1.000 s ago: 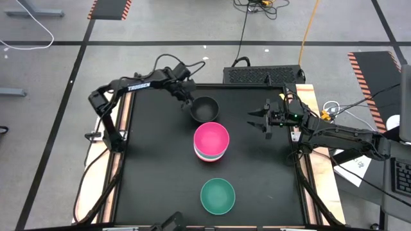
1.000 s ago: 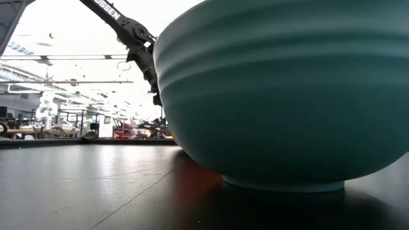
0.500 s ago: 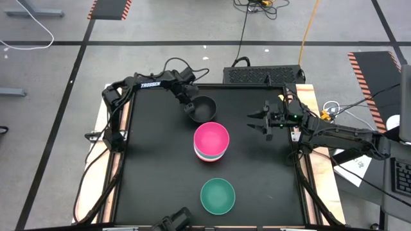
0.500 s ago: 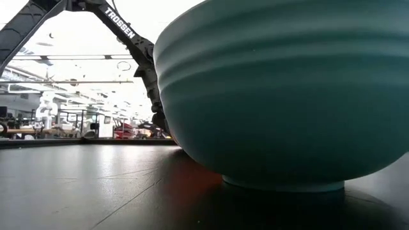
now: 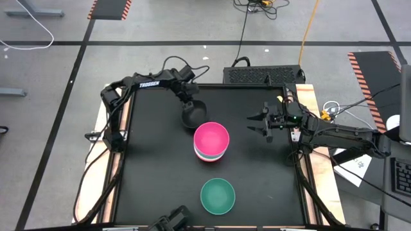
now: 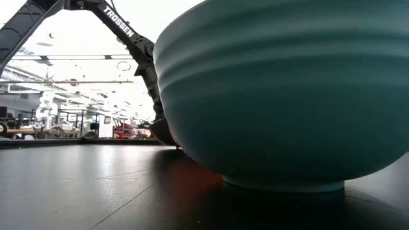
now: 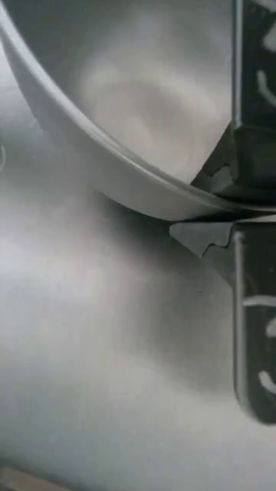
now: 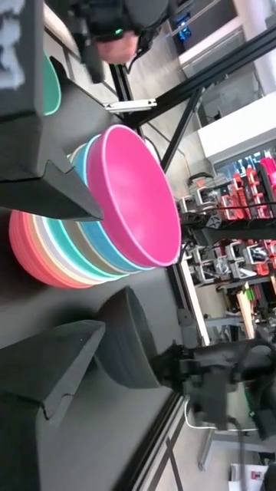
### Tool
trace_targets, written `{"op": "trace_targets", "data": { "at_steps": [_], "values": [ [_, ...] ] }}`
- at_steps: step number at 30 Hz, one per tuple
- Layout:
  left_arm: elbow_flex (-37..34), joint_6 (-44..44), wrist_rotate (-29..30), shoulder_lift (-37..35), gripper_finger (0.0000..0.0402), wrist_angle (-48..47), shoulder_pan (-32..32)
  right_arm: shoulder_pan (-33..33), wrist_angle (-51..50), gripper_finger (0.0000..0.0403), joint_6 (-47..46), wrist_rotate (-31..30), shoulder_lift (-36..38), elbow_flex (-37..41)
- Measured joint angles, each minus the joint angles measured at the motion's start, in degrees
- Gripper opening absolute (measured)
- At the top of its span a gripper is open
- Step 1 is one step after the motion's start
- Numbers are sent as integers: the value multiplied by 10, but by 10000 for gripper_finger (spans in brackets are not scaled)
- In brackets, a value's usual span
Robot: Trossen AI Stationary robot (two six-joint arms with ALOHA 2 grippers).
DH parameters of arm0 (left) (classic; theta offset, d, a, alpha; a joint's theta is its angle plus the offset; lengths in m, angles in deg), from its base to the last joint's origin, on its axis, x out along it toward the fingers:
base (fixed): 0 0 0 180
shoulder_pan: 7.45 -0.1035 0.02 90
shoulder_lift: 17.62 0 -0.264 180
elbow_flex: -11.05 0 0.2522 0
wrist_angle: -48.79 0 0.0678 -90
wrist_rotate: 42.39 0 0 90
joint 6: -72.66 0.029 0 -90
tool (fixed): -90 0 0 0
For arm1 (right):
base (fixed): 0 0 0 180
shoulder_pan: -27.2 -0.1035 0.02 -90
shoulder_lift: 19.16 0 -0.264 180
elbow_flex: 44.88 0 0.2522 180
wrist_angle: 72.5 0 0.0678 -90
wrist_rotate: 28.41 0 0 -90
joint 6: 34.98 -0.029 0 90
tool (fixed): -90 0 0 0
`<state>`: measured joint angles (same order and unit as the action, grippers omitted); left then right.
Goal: Nest bowls inside each other
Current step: Stack the black bowl on the pink bowl
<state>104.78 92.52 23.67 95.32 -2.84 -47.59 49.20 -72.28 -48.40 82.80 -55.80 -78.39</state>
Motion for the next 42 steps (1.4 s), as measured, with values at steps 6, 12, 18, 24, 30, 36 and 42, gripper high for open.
{"op": "trace_targets", "data": {
  "at_steps": [6, 12, 18, 24, 30, 36, 42],
  "values": [
    [22, 11, 36, -55, 5, -36, -1, 0, -18, 215, 8, -1, 0, 0],
    [77, 15, 42, -121, 3, -119, 7, 0, -23, 215, 16, -2, 0, 0],
    [154, 15, 84, -162, 3, -229, 39, 0, -23, 215, 23, -6, 0, 0],
    [253, 7, 92, -154, 3, -333, 83, 0, -23, 215, 26, -17, 0, 0],
    [365, -26, 81, -107, 3, -415, 115, 0, -23, 215, 26, -17, 0, 0],
    [441, -47, 112, -45, 3, -461, 185, 0, -23, 215, 27, -17, 0, 0],
    [485, -62, 152, -9, 3, -491, 243, 0, -27, 215, 32, -17, 0, 0]
  ]
}}
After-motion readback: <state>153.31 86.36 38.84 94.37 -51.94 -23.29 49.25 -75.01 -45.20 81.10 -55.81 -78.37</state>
